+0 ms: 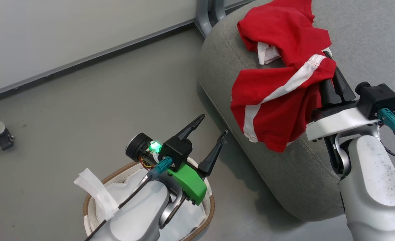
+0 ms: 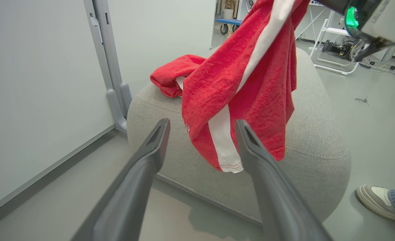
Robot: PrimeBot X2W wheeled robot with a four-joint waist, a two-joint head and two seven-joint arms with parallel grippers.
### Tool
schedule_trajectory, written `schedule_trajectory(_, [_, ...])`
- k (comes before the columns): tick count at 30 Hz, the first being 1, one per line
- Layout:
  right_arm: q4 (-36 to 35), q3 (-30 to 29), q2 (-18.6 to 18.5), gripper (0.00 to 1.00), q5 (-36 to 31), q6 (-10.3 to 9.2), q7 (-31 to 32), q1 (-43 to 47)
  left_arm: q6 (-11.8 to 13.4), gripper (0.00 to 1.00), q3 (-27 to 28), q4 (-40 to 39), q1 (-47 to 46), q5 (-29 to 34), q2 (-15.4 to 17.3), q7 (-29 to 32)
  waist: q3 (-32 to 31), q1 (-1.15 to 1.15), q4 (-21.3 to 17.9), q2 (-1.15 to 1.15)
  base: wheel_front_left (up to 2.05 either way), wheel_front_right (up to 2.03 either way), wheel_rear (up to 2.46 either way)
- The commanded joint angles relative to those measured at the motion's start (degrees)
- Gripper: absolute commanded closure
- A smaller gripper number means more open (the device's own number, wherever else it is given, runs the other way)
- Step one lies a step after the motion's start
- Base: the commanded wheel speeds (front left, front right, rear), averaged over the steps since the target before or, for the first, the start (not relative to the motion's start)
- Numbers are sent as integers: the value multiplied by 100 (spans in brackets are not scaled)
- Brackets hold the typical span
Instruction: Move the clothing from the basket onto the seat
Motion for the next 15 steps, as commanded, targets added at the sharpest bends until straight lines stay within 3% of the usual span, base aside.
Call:
schedule_trajectory(1, [-24, -27, 3, 100, 37, -6, -28, 46, -22, 0, -4, 24, -107, 26, 39, -3, 401, 0, -345, 53, 0, 0, 0])
schedule_trajectory(10, [238, -351, -3, 100, -248, -6, -28, -407, -58, 0, -40, -37, -311, 123, 85, -4, 739, 0, -125, 53, 0, 0, 0])
schedule_trajectory(15, [461, -769, -47, 100, -377, -6, -28, -1209, -25, 0, -30, -140, -422, 206, 161, -4, 1001, 0, 99, 53, 0, 0, 0])
